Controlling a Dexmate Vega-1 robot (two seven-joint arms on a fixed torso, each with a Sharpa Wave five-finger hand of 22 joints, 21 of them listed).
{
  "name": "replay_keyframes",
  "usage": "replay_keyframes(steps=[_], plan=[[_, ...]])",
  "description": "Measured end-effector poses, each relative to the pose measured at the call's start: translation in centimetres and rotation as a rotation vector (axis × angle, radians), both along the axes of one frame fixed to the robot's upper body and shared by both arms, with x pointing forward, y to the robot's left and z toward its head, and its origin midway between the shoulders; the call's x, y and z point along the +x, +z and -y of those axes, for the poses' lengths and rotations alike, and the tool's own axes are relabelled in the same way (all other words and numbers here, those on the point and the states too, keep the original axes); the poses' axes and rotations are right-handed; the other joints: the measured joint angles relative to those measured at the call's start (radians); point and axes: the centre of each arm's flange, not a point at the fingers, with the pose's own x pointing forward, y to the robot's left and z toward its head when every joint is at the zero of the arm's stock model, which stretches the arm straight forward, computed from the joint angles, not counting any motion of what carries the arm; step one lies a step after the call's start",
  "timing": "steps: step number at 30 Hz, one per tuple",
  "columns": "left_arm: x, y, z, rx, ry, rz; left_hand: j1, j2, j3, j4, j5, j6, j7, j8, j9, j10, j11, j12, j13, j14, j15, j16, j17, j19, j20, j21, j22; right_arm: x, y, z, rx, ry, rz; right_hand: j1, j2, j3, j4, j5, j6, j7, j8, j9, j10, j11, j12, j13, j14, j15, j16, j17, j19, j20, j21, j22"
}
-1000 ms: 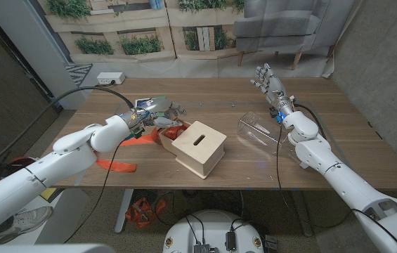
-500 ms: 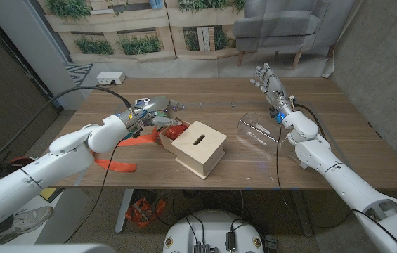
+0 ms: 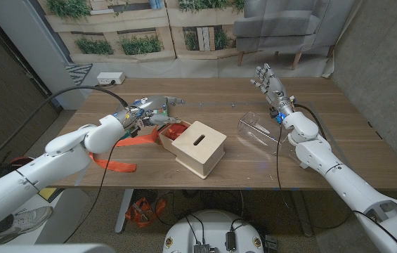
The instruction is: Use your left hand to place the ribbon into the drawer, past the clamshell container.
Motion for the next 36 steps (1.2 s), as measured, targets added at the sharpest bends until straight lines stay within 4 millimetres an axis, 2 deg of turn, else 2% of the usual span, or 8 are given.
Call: replay_keyframes(steps=[4, 7, 10, 14, 27, 30, 36], plan=[[-0.2, 0.1, -0.1, -0.011, -0.004, 0.015, -0.035, -0.017, -0.029, 0.009, 0.003, -0.028, -0.008, 0.0, 0.0, -0.03, -0.009, 0.0, -0.019, -0.036, 0.015, 0.0, -0.021, -0.043, 0.009, -0.038, 0.0, -0.1, 0.0, 0.0, -0.001, 0.0, 0.001, 0.0, 0.0, 0.0, 0.0, -0.004, 0.0, 0.0, 0.0, 0.0, 0.0, 0.0, 0.0, -0.002, 0.0, 0.0, 0.0, 0.0, 0.0, 0.0, 0.0, 0.0], [-0.3, 0.1, -0.3, -0.019, -0.003, 0.022, -0.06, -0.033, -0.055, 0.011, 0.003, -0.033, -0.013, 0.0, -0.005, -0.048, -0.008, 0.0, -0.033, -0.063, 0.018, 0.0, -0.037, -0.079, -0.001, -0.067, 0.0, -0.1, 0.0, 0.0, -0.001, -0.001, 0.0, 0.0, 0.0, 0.0, 0.0, -0.004, 0.0, 0.0, 0.0, 0.0, 0.0, 0.0, 0.0, -0.003, 0.0, 0.0, 0.0, 0.0, 0.0, 0.0, 0.0, 0.0], [-0.5, 0.1, -0.3, -0.032, -0.008, 0.035, -0.088, -0.049, -0.079, 0.019, 0.003, -0.04, -0.02, 0.006, -0.005, -0.078, -0.028, 0.0, -0.051, -0.086, 0.023, 0.0, -0.052, -0.102, -0.014, -0.096, 0.0, -0.2, 0.0, 0.0, -0.001, -0.001, 0.001, 0.0, 0.0, 0.0, 0.0, -0.004, 0.0, 0.0, 0.0, 0.0, 0.0, 0.0, 0.0, 0.0, 0.0, 0.0, 0.0, 0.0, 0.0, 0.0, 0.0, 0.0], [-0.7, 0.2, -0.4, -0.047, -0.012, 0.053, -0.109, -0.064, -0.097, 0.021, 0.009, -0.048, -0.028, 0.006, -0.009, -0.091, -0.042, 0.0, -0.063, -0.1, 0.024, 0.0, -0.062, -0.119, -0.013, -0.114, 0.0, -0.3, -0.1, 0.0, -0.002, -0.001, 0.001, -0.004, -0.004, 0.0, 0.0, -0.004, 0.0, 0.0, 0.0, 0.0, 0.0, 0.0, 0.0, 0.0, 0.001, 0.001, 0.0, 0.0, 0.0, 0.0, 0.0, 0.0], [-1.5, 0.2, -0.6, -0.088, -0.025, 0.114, -0.162, -0.106, -0.142, 0.035, 0.022, -0.097, -0.028, 0.006, -0.01, -0.155, -0.026, 0.0, -0.093, -0.155, 0.041, 0.0, -0.076, -0.144, -0.02, -0.16, 0.0, -0.8, -0.2, 0.1, -0.003, -0.002, 0.004, -0.008, -0.008, 0.0, 0.0, -0.004, 0.0, 0.0, 0.0, 0.0, 0.0, 0.0, 0.0, 0.0, 0.004, 0.004, 0.0, 0.0, 0.0, 0.0, 0.0, 0.0], [-1.7, 0.1, -0.8, -0.104, -0.029, 0.129, -0.177, -0.115, -0.156, 0.038, 0.026, -0.119, -0.023, 0.005, -0.01, -0.171, -0.021, 0.0, -0.102, -0.174, 0.039, -0.004, -0.08, -0.15, -0.015, -0.171, 0.0, -0.9, -0.2, 0.1, -0.005, -0.001, 0.005, -0.008, -0.008, 0.0, 0.0, -0.004, 0.0, 0.0, 0.0, 0.0, 0.0, 0.0, 0.0, 0.0, 0.004, 0.004, 0.0, 0.0, 0.0, 0.0, 0.0, 0.0], [-2.0, 0.1, -0.9, -0.124, -0.036, 0.144, -0.198, -0.128, -0.173, 0.044, 0.039, -0.149, -0.032, 0.0, -0.01, -0.203, -0.013, 0.0, -0.119, -0.205, 0.047, -0.005, -0.082, -0.157, -0.022, -0.193, 0.0, -1.3, -0.2, 0.1, -0.006, -0.001, 0.009, -0.008, -0.008, 0.0, 0.0, -0.004, 0.0, 0.0, 0.0, 0.0, 0.0, 0.0, 0.0, 0.0, 0.004, 0.004, 0.0, 0.0, 0.0, 0.0, 0.0, 0.0]])
